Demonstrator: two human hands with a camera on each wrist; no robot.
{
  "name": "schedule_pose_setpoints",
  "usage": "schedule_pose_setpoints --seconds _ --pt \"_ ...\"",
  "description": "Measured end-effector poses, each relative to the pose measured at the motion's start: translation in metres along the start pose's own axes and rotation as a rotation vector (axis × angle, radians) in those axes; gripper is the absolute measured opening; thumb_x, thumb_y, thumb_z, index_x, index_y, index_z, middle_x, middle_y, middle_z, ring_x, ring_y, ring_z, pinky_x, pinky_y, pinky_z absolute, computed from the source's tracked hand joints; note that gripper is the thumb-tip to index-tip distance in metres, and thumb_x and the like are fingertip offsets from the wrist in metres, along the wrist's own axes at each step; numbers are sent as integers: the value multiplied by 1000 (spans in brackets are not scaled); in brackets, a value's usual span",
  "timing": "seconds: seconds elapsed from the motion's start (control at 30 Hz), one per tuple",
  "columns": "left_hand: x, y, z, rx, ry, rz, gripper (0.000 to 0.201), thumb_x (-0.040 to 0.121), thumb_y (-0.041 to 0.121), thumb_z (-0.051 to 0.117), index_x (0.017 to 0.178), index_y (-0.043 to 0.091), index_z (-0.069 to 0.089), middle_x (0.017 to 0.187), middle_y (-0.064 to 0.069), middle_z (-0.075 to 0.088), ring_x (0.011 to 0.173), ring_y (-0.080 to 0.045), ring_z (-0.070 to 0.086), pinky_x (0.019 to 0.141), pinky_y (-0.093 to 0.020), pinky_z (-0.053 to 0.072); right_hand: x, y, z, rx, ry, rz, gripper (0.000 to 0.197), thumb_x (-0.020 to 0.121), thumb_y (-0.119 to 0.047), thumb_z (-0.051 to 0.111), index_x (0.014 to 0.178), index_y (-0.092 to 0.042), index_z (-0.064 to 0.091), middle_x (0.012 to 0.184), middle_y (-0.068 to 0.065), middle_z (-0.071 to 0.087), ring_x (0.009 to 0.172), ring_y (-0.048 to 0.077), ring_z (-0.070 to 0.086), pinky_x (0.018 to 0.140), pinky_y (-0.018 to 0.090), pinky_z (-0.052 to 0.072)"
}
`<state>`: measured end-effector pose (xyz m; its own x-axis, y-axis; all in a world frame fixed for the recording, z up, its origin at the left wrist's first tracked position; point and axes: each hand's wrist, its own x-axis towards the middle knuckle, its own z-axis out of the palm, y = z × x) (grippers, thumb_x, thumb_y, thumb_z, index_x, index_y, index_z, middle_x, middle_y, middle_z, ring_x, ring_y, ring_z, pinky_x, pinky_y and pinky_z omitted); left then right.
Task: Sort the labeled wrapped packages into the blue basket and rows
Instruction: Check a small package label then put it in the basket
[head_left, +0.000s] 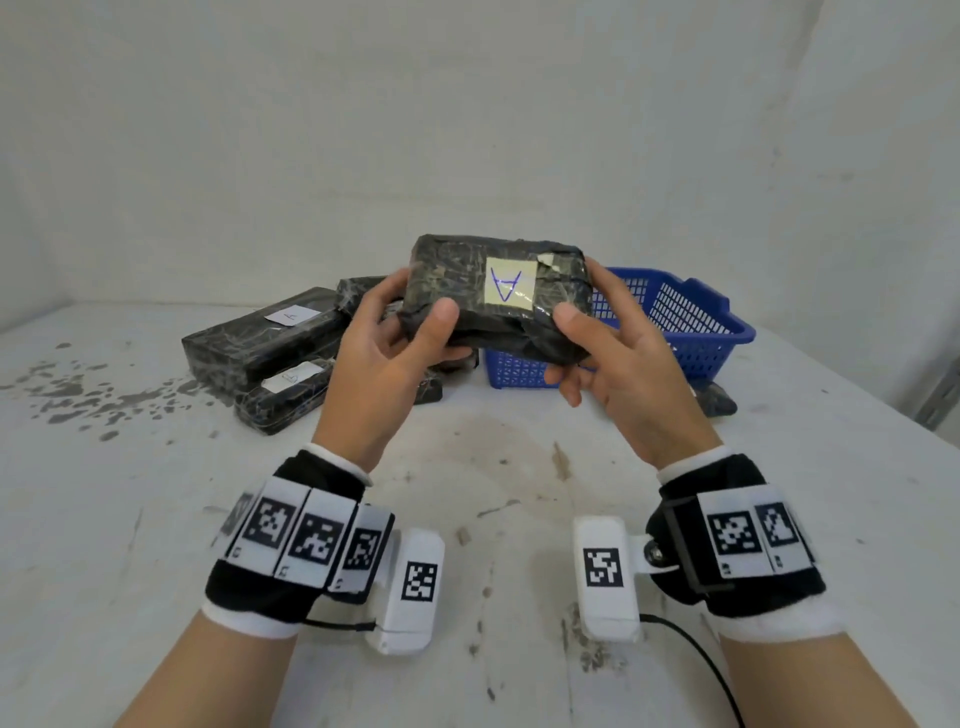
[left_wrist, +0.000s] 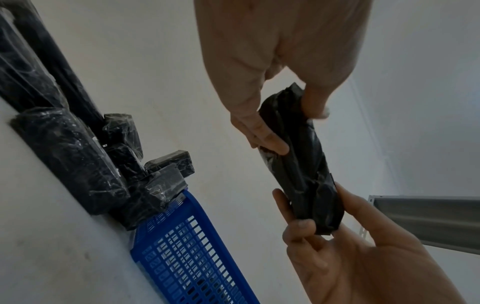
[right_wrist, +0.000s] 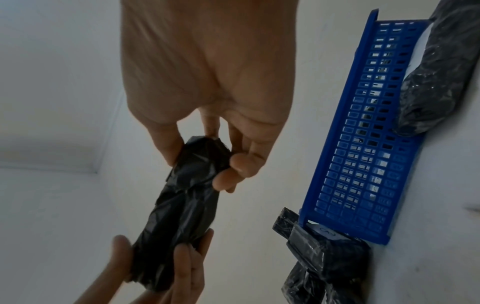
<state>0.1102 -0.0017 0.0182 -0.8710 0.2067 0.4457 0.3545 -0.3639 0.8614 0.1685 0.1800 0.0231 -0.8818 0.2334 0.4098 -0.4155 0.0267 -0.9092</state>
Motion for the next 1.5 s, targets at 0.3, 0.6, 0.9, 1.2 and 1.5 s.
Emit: schedule_pose_setpoints --seconds 0.3,0.6,0.9,1.2,1.5 --pt "-5 8 2 -43 -76 -4 67 85 28 59 145 9 37 114 -6 71 104 -25 68 73 -31 58 -2 -4 -2 31 38 1 54 95 -19 65 146 -23 47 100 2 73 61 14 51 53 23 41" --pt "-7 15 0 -55 -143 -22 55 85 22 58 138 9 48 113 -7 70 99 -23 69 68 -30 58 -5 -8 0 14 47 -33 48 98 -16 59 145 -21 48 101 -4 69 63 0 58 52 15 41" --pt "-7 12 1 11 -194 6 62 88 19 56 146 14 38 126 -12 64 113 -25 64 83 -33 57 -8 -14 1 -64 65 -102 53 95 -15 64 145 -23 47 105 -4 66 64 -4 60 55 9 45" --pt "-10 9 6 182 -92 113 69 86 32 65 148 23 35 122 3 67 107 -22 67 85 -62 52 -11 -9 14 -105 95 -154 58 87 -18 76 139 -21 50 123 0 70 114 14 67 98 35 55" --pt "-13 8 10 139 -98 102 63 92 11 61 148 18 33 129 -1 60 111 -15 65 77 -28 58 -14 -10 26 -139 186 -197 64 82 -23 82 138 -21 50 121 -6 69 111 7 67 96 30 55"
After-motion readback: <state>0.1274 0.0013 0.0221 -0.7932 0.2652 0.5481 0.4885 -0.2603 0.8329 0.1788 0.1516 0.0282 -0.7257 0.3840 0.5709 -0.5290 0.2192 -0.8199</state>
